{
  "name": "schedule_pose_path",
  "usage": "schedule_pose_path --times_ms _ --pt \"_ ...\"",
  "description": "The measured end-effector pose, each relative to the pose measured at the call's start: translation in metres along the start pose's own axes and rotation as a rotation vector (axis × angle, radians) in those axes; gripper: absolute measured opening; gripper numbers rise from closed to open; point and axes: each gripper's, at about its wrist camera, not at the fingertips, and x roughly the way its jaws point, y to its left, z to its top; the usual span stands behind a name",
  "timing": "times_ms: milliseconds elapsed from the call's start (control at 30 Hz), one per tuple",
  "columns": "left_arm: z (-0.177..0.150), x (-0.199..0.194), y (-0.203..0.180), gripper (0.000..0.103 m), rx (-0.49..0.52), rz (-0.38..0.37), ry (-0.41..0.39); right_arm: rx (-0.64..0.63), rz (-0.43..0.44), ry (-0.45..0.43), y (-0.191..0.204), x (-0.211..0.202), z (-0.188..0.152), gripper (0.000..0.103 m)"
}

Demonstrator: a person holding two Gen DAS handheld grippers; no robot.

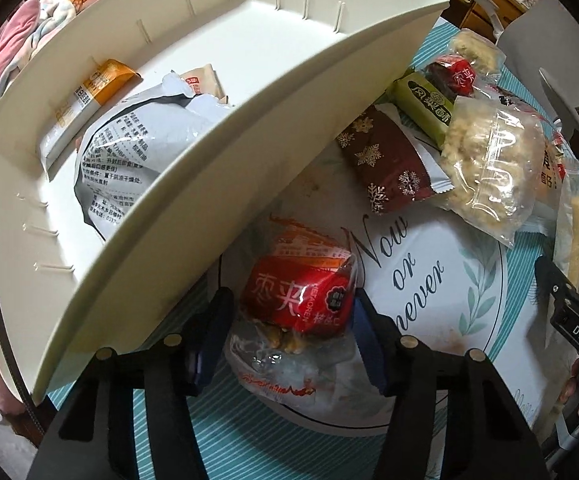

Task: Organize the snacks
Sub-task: 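Grasp the red date snack bag with the left gripper while the right gripper grasps the bread bag, then lift the red snack bag with the left gripper while the right gripper lifts the bread bag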

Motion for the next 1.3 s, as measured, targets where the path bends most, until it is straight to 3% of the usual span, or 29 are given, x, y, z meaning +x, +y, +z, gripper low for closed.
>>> schedule_pose_path --times_ms 100,300,633,767,1067,1300 --pt "0.000 -0.004 0.005 0.052 0.000 -0.004 -0.008 0.007 0.003 0.001 0.001 -0.001 0.000 0.102" --pt "-0.001 -0.010 0.009 0.050 0.018 -0.023 -0.025 0.088 0.035 -0.001 -0.007 -0.014 -0.005 0.087" --pt "-0.018 -0.018 0.012 0.050 0.076 -0.046 -0.036 0.187 0.083 0.034 0.007 -0.039 -0.038 0.083" --pt "-0.031 -0.026 0.009 0.050 0.134 -0.062 -0.021 0.231 0.101 0.019 0.012 -0.056 -0.052 0.080" --pt "-0.062 -0.076 0.001 0.050 0.307 -0.152 -0.064 0.329 0.148 0.002 0.026 -0.097 -0.090 0.072" --pt "-0.067 -0.129 0.015 0.050 0.432 -0.248 -0.142 0.418 0.150 -0.038 0.044 -0.135 -0.115 0.068"
